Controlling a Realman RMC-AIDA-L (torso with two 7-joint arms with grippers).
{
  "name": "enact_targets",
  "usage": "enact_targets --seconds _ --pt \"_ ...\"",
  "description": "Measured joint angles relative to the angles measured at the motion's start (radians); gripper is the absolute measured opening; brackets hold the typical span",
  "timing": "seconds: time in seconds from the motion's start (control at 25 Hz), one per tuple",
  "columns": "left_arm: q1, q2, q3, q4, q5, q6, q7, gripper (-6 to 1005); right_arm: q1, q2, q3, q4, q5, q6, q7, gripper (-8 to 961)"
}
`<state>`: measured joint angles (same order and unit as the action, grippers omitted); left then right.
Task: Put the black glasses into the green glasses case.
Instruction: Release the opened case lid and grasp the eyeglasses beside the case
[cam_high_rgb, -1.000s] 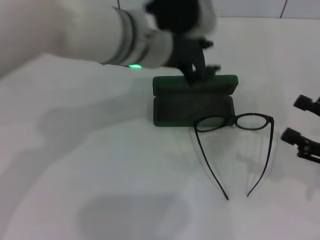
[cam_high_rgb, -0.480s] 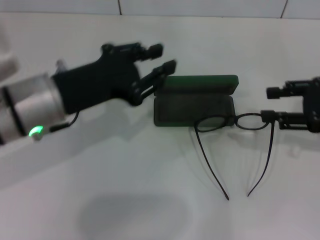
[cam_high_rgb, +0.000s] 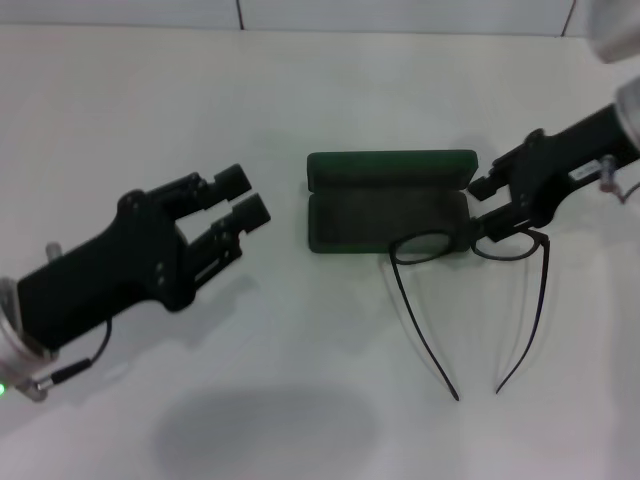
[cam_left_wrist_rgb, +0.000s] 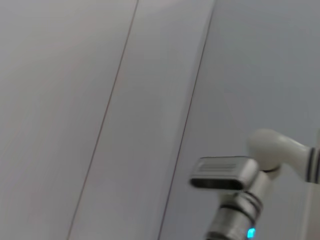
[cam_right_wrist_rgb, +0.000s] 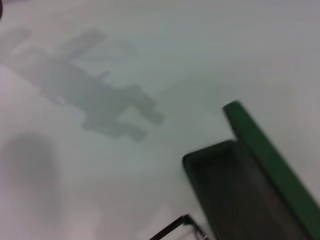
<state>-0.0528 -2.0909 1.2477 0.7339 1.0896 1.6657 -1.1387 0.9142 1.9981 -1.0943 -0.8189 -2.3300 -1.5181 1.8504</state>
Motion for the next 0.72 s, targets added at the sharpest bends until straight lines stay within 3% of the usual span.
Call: enact_targets --seconds 0.16,0.32,0.48,0.72 --pt "-0.014 0.0 -0.013 -0.089 -0.001 0.048 0.052 374 0.086 0.019 -0.015 0.066 -0.108 0.009 0.029 558" --pt "-0.019 0.0 -0.014 -0.135 -0.004 0.053 0.081 374 0.139 0.022 -0.123 0.113 -0.132 0.038 0.086 558" --pt "-0.04 0.0 -0.014 -0.166 -0.005 0.059 0.084 374 0.159 0.022 -0.225 0.116 -0.135 0.051 0.138 559" --pt "-0.067 0.0 -0.015 -0.192 -0.006 0.062 0.081 374 0.169 0.025 -0.244 0.12 -0.136 0.071 0.152 540"
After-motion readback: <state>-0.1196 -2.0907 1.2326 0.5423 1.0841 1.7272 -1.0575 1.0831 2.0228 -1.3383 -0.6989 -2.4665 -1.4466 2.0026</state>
